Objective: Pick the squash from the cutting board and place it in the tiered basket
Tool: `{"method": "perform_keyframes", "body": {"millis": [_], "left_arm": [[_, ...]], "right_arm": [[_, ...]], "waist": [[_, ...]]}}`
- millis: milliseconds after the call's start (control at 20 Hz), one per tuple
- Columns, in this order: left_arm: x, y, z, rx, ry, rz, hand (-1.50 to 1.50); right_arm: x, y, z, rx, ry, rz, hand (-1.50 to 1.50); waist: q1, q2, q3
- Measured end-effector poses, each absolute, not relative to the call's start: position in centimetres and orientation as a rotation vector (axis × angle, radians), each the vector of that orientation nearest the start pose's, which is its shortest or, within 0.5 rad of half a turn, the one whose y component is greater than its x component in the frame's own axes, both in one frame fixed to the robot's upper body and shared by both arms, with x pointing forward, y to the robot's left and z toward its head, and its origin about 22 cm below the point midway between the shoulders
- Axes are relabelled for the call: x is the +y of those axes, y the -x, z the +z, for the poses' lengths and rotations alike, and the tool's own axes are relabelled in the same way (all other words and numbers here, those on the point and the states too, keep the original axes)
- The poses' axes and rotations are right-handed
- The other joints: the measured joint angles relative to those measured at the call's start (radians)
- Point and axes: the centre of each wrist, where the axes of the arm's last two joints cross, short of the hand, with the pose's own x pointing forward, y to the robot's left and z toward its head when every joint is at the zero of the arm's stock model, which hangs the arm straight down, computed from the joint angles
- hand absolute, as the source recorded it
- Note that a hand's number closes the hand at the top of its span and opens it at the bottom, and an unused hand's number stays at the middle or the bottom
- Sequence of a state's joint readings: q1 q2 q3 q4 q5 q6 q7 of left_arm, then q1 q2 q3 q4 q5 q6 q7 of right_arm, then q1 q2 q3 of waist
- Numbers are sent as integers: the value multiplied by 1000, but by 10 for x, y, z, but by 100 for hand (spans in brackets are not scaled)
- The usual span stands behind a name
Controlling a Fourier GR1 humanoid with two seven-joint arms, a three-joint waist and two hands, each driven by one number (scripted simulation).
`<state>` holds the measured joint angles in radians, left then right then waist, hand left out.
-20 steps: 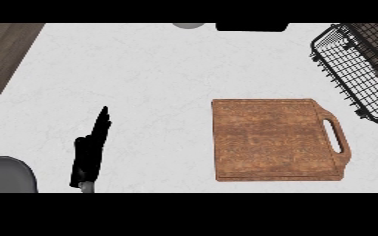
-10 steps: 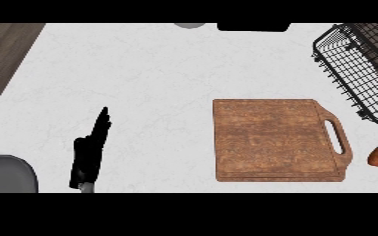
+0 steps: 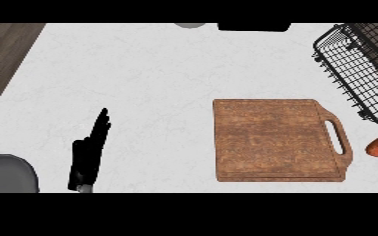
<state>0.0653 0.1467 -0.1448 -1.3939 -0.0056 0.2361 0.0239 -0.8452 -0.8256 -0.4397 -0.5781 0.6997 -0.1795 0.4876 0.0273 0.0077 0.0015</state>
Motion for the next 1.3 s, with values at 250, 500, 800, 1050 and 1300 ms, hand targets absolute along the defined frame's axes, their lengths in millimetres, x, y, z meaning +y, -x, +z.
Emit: {"method": "perform_keyframes", "body": {"millis": [250, 500, 800, 1050, 1300], "left_arm": [[241, -220, -52, -1315, -230, -37, 0], [243, -218, -52, -1316, -232, -41, 0], [245, -219, -55, -1322, -234, -40, 0], [249, -216, -52, -1310, -245, -24, 0], [253, -208, -57, -1291, -272, 0, 0]], "right_arm": [[-490, -368, 193, -980, 1135, -296, -150], [-496, -365, 183, -1105, 1038, -453, -150], [-510, -355, 192, -1250, 1050, -640, -150], [-536, -329, 209, -1237, 1212, -829, -150], [-573, -280, 214, -1174, 1285, -968, -150]], "waist": [[3, 3, 1], [1, 3, 2], [-6, 0, 1], [-19, -5, -1], [-53, -16, -2]]}}
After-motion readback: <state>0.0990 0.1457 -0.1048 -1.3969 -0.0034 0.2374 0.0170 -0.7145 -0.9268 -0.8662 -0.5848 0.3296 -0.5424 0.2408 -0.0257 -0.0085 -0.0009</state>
